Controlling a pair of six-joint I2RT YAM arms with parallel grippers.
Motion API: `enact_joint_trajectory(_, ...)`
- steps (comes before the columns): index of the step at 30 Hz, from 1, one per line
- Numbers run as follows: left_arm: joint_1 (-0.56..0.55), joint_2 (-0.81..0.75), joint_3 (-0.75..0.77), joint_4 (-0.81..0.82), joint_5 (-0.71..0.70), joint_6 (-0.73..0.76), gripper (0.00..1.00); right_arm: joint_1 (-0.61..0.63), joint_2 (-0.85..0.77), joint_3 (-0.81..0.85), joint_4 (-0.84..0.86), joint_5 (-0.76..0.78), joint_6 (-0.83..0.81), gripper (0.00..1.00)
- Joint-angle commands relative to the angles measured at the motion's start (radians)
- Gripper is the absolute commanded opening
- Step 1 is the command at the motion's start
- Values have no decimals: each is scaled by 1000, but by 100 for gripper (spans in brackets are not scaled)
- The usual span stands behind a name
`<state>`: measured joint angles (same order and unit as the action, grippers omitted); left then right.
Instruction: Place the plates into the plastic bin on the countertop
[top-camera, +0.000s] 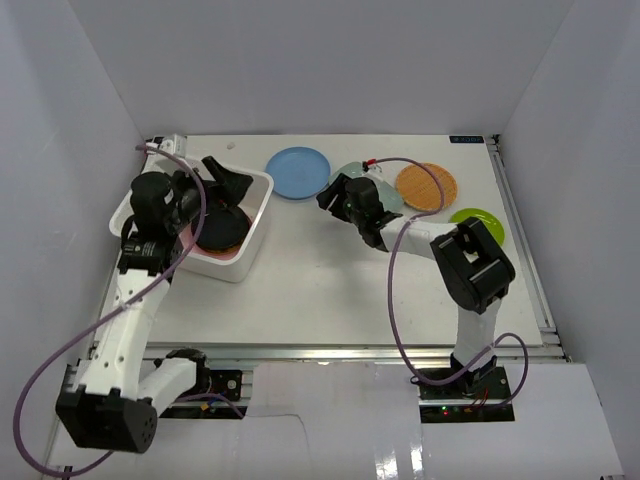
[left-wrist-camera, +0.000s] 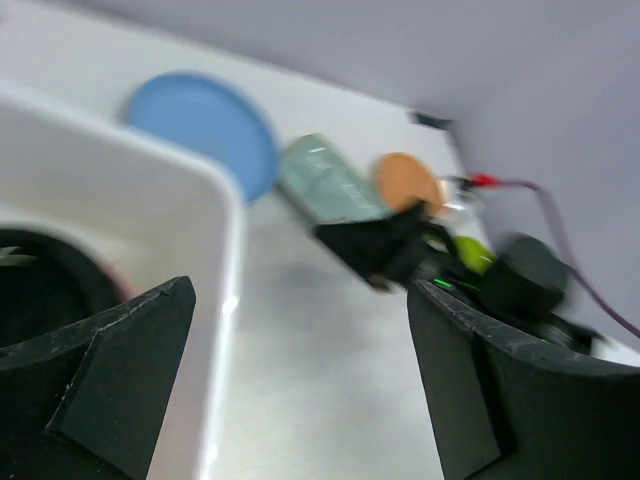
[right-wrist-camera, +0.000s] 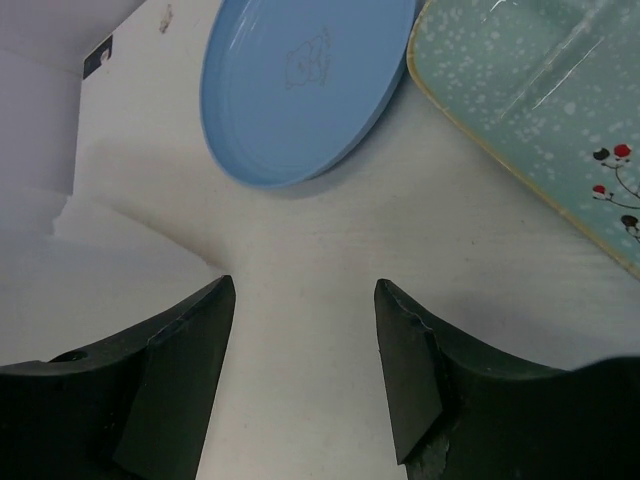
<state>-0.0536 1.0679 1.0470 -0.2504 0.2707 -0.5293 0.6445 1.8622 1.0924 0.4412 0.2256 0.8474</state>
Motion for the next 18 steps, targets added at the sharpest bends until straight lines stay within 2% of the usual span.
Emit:
enact_joint_trajectory(1, -46, -166, -57, 89, 198, 69, 98, 12, 89, 159, -19, 92, 88, 64)
enact_joint_trajectory(3, -49, -274, -108, 140, 354, 93, 98, 17, 169, 227, -71, 135, 91, 65)
enact_joint_trajectory(8, -164, -385, -171, 120, 438, 169, 98, 27, 342, 450, -174, 185, 119, 64)
enact_joint_trajectory(10, -204, -422, -188, 108, 412, 212, 98, 29, 383, 521, -269, 211, 130, 63)
enact_joint_trajectory(14, -278, -480, -245, 126, 315, 244, 98, 32, 442, 596, -281, 274, 151, 61)
enact_joint_trajectory(18, -302, -511, -295, 169, 248, 259, 98, 34, 512, 695, -357, 274, 156, 58)
